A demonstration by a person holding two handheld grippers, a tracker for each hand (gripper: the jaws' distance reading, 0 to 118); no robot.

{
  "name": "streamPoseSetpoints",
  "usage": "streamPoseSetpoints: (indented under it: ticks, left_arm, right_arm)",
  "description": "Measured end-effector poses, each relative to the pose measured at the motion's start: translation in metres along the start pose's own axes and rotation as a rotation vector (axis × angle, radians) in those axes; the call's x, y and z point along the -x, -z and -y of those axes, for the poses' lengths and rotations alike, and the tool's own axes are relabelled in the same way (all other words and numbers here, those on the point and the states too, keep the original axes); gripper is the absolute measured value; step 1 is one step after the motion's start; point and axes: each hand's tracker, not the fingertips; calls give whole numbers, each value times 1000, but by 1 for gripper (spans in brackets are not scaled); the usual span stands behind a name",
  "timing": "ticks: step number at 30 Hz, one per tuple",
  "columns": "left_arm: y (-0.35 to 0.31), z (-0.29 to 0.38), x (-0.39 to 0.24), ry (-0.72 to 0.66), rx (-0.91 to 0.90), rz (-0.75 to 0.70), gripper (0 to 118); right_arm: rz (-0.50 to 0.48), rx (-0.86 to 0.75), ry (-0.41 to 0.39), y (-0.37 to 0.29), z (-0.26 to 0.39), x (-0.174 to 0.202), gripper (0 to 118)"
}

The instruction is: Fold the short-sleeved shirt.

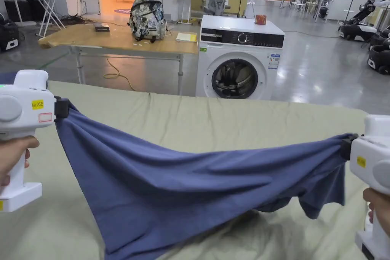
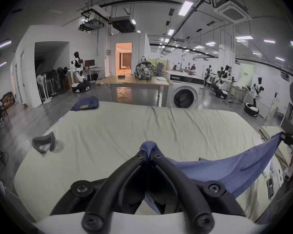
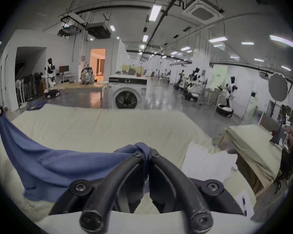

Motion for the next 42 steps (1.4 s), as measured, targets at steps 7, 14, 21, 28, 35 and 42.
streamPoseSetpoints:
  ticks: [7,14,21,28,35,42]
  left_arm:
    - [-9,-67,20,-43,-88,-75,0]
    - [1,-126,29,1,-144,-110,0]
    - [16,-163,26,15,-178,-140,0]
    - [26,-162,19,63,-178,-164,0]
    - [49,-87,27,18,-93,-141,0]
    - [33,20,31,6,-7,-90,0]
  right_arm:
    - [47,-109,-9,8,-82,-11,2]
    - [65,-168,11,24,-157,-7,2]
    - [87,-218,-22,49,-198,8,2]
    - [87,-207,0,74,-199,9,2]
    - [76,-119,-30,86,-115,13,2]
    - [59,-13,-85,66,-12,3,2]
